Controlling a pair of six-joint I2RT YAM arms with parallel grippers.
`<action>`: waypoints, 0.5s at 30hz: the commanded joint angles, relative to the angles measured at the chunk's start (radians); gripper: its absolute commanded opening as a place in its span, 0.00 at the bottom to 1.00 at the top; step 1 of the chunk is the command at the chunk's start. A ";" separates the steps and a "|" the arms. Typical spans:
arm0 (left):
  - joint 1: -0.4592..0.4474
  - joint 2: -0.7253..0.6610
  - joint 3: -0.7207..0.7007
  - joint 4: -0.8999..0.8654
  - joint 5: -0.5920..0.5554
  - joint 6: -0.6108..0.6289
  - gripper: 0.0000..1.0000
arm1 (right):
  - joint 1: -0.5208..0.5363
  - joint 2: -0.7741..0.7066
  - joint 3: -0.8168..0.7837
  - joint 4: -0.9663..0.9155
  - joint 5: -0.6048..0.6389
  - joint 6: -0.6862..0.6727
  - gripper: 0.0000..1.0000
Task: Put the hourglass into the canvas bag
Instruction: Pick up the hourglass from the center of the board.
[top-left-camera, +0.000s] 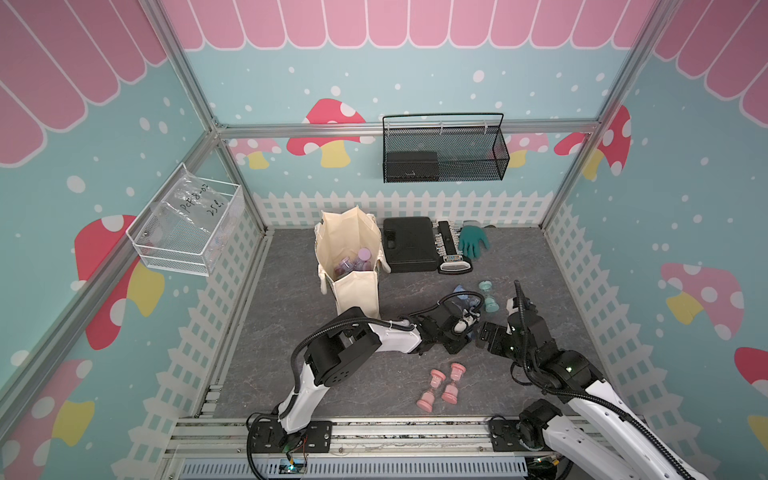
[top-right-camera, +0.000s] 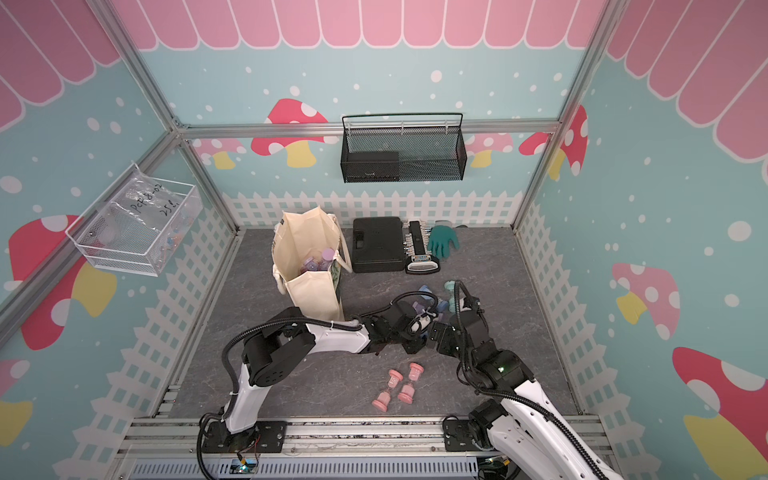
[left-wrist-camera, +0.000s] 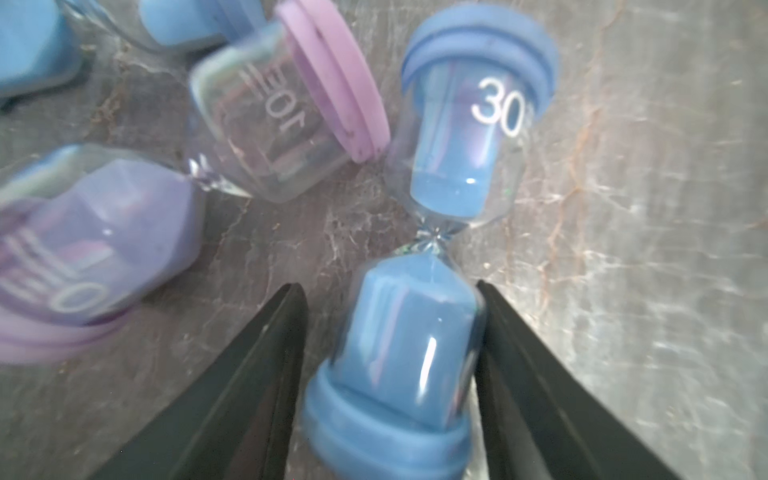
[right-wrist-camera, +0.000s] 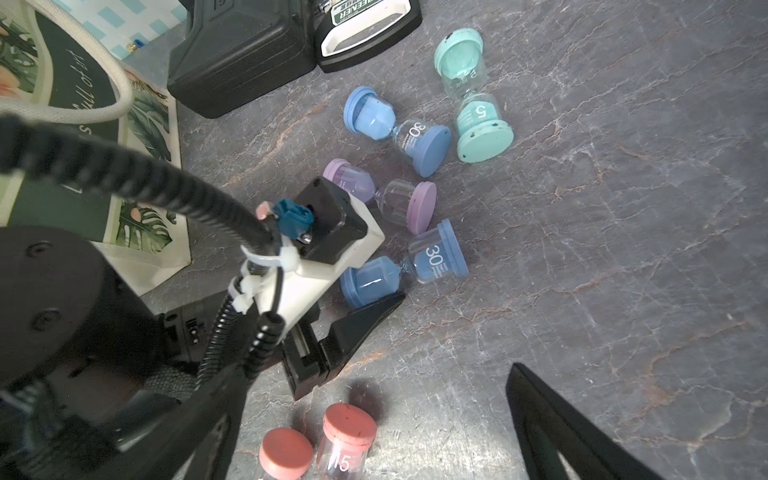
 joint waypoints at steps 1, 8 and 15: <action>-0.020 0.021 0.017 -0.019 -0.072 0.051 0.57 | -0.005 -0.011 -0.015 0.015 0.012 0.006 1.00; -0.024 -0.003 -0.014 0.024 -0.057 0.045 0.49 | -0.005 -0.012 -0.018 0.025 0.015 0.006 0.99; -0.024 -0.050 -0.046 0.049 -0.041 0.029 0.42 | -0.006 -0.028 -0.019 0.042 0.011 0.008 0.99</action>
